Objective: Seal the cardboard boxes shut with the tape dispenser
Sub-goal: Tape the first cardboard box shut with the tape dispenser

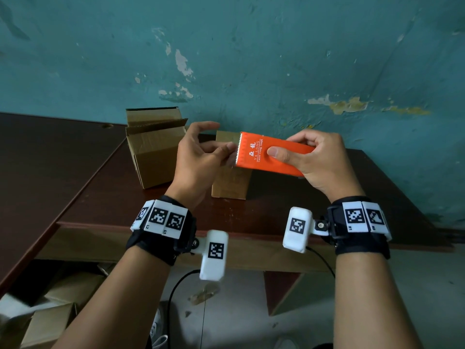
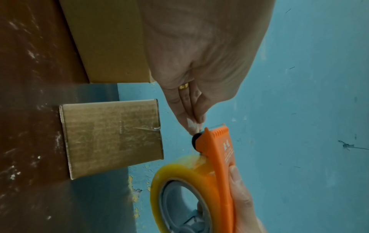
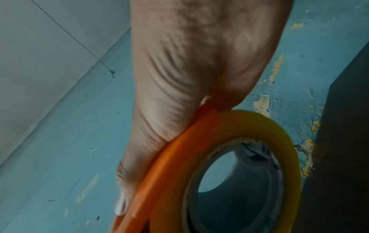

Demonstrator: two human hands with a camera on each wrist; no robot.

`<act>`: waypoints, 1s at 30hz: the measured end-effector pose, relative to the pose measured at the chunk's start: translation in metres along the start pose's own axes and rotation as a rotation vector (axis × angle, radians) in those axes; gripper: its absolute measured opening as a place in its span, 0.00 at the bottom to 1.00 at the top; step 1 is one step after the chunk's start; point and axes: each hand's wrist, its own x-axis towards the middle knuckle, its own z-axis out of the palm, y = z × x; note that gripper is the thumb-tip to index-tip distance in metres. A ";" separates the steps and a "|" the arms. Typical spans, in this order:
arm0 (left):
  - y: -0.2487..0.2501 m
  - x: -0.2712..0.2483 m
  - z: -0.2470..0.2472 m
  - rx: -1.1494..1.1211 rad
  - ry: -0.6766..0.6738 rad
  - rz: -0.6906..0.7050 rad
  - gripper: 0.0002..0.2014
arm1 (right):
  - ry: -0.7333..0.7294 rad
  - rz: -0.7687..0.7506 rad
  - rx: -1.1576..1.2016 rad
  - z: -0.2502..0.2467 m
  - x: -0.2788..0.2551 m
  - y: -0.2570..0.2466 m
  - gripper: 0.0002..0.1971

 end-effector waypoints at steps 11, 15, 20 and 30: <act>0.004 0.000 -0.009 -0.107 0.040 -0.040 0.28 | -0.001 0.042 -0.030 -0.012 -0.002 0.010 0.24; 0.005 0.000 -0.009 -0.110 0.081 -0.094 0.29 | -0.023 0.041 -0.044 -0.009 -0.001 0.012 0.24; 0.014 0.004 -0.028 -0.144 0.195 -0.162 0.26 | 0.016 0.032 -0.054 -0.014 0.003 0.019 0.23; 0.007 0.009 -0.038 -0.109 0.226 -0.255 0.36 | -0.021 0.145 -0.041 -0.030 0.011 0.040 0.26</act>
